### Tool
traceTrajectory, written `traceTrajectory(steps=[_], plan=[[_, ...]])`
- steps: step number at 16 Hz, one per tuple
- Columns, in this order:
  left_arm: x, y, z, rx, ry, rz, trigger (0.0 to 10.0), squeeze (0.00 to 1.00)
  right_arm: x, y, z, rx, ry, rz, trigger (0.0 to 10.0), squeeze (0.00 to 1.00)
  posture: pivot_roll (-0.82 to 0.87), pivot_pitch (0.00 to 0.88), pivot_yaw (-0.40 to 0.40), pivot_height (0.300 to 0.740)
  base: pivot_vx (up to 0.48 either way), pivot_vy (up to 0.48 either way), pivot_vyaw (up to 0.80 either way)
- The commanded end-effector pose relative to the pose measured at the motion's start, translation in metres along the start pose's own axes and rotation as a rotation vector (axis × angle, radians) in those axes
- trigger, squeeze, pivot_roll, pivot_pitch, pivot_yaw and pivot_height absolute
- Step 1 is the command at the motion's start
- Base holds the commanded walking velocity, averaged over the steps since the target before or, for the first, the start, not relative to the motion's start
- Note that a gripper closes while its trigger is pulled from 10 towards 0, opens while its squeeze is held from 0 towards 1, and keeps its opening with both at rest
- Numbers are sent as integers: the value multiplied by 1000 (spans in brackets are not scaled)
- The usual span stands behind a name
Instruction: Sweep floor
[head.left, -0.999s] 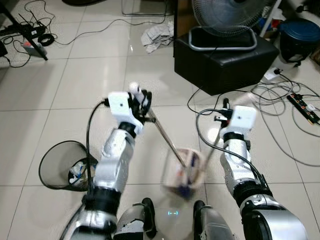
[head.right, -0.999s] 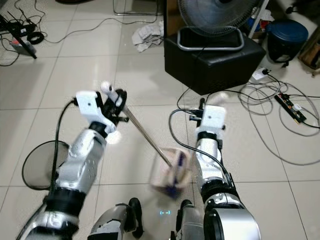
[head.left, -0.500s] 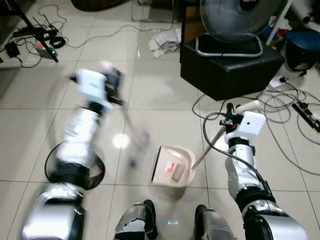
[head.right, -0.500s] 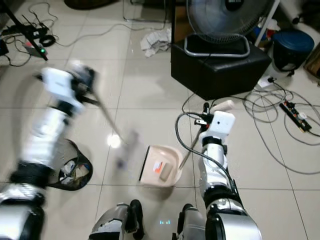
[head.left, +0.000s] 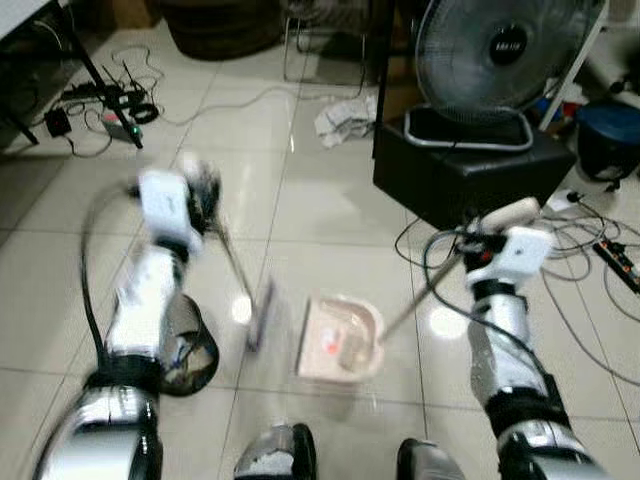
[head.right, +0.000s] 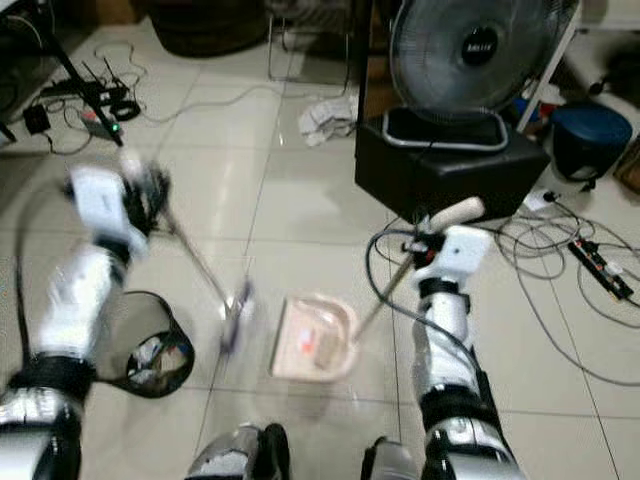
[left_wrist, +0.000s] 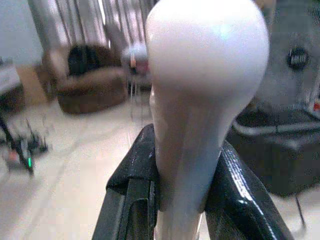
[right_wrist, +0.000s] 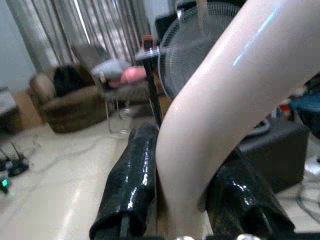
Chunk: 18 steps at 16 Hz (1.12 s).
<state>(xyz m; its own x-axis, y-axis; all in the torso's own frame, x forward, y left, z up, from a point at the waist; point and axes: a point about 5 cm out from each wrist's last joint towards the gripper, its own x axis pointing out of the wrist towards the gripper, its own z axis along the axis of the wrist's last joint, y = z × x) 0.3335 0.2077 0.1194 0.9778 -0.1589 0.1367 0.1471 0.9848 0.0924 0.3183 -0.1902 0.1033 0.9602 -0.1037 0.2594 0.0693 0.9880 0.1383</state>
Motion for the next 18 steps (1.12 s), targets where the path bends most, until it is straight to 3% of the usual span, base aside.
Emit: traceTrajectory(steps=[1,2,4,6,7,9,11,15,18], plan=[[2,5,8,20,-37,19,10000,0,4,2,11,-7,-43,16,10000,0,2,38,109,740,0,0,0],[-8,2,-1,17,-15,19,10000,0,7,-1,29,4,-91,4,10000,0,-11,29,110,740,0,0,0],[-16,1,-7,18,4,27,10000,0,9,-2,46,0,-121,4,10000,0,-23,24,115,740,0,0,800],[-34,-4,-16,14,84,0,10000,0,15,0,70,-47,-150,43,10000,0,-45,11,127,740,0,0,800],[-43,-9,-15,20,83,-17,10000,0,18,4,87,-21,-166,60,10000,0,-43,5,126,740,0,0,800],[-56,-15,-19,-27,104,21,10000,0,23,8,100,-40,-155,74,10000,0,-34,0,116,740,0,0,800],[-70,-19,-26,-2,136,49,10000,0,29,11,116,5,-141,49,10000,0,-23,0,102,740,0,0,800],[-72,-21,-18,46,126,58,10000,0,38,10,138,50,-160,11,10000,0,-21,0,92,740,0,0,800],[-71,-20,-17,37,116,89,10000,0,45,4,145,61,-159,-27,10000,0,-19,0,90,740,0,0,800]])
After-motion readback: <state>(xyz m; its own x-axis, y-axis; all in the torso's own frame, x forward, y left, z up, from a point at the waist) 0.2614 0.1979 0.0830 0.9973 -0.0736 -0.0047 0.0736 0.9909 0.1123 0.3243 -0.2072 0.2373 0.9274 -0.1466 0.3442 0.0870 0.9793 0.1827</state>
